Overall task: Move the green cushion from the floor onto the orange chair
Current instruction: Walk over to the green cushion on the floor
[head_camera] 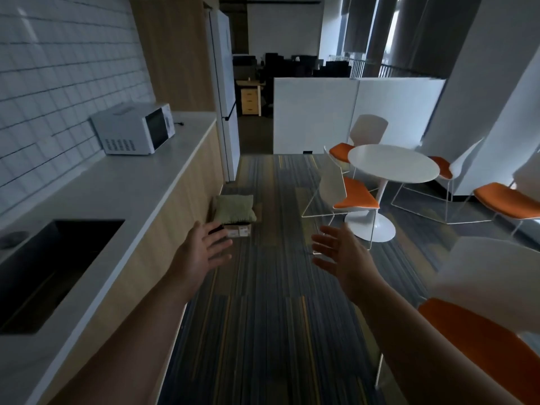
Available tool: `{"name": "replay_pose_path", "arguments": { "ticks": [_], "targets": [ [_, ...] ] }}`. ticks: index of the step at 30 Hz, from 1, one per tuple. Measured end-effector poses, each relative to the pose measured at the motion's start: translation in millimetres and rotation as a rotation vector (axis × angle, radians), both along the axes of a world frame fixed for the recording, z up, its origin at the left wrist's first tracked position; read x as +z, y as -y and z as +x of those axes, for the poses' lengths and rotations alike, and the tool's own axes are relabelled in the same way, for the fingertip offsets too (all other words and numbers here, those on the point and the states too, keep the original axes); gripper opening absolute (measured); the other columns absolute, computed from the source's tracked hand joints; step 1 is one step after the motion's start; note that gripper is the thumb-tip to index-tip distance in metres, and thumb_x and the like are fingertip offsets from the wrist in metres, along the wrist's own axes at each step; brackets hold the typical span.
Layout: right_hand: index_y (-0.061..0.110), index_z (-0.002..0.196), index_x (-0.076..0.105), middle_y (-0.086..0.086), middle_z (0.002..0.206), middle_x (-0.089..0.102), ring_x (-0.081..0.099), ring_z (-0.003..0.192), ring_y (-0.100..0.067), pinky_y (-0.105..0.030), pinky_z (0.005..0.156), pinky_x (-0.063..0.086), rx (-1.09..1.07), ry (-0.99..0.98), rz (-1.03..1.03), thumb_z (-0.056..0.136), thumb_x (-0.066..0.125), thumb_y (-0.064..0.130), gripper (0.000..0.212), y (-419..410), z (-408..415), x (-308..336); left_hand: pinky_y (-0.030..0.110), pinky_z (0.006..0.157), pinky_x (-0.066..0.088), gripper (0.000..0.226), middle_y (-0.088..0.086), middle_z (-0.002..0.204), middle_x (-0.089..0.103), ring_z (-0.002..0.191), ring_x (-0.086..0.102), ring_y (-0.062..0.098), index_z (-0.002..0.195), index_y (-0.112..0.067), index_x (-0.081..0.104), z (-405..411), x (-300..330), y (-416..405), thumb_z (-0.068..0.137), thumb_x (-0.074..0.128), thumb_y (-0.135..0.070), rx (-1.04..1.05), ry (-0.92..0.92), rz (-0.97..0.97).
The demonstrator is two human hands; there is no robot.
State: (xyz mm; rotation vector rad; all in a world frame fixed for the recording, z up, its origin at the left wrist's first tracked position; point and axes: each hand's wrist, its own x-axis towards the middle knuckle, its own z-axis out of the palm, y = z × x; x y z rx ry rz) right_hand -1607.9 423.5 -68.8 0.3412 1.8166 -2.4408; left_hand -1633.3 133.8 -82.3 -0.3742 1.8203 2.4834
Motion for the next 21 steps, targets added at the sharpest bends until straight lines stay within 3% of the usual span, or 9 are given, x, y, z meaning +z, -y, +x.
{"name": "replay_pose_path", "arguments": {
  "ticks": [9,12,17,21],
  "targets": [
    [0.012,0.121,0.064,-0.015,0.124,0.068,0.063,0.116,-0.031,-0.052,0.103,0.047,0.047,0.002,0.03,0.103,0.033,0.048,0.051,-44.2,-328.9,-31.5,0.058,0.104,0.048,0.045,0.01,0.122,0.069,0.111,0.067,0.031,0.114,-0.021,0.062,-319.2,-29.1,-51.1,0.107,0.028,-0.048,0.07,0.024,-0.007],
    [0.009,0.131,0.059,-0.015,0.126,0.066,0.061,0.119,-0.031,-0.052,0.104,0.046,0.121,0.013,0.077,0.104,0.03,0.047,0.055,-49.3,-437.4,-30.7,0.054,0.1,0.051,0.045,0.008,0.119,0.07,0.111,0.066,0.03,0.111,-0.022,0.064,-413.9,-32.7,-53.4,0.106,0.03,-0.05,0.103,0.02,-0.003],
    [0.013,0.121,0.064,-0.014,0.121,0.069,0.064,0.114,-0.029,-0.052,0.101,0.049,0.172,0.054,0.112,0.104,0.031,0.046,0.05,-33.8,-585.5,-27.2,0.049,0.091,0.055,0.045,0.011,0.122,0.069,0.115,0.065,0.033,0.112,-0.021,0.066,-537.1,-45.2,-42.6,0.104,0.034,-0.052,0.18,0.078,0.036],
    [0.01,0.125,0.063,-0.013,0.117,0.07,0.065,0.109,-0.028,-0.05,0.099,0.05,0.221,0.077,0.139,0.104,0.034,0.046,0.051,-8.4,-721.0,-54.4,0.048,0.09,0.054,0.047,0.011,0.128,0.067,0.119,0.064,0.033,0.116,-0.022,0.065,-647.9,-83.4,-19.1,0.104,0.032,-0.053,0.252,0.114,0.051]
  ]
}}
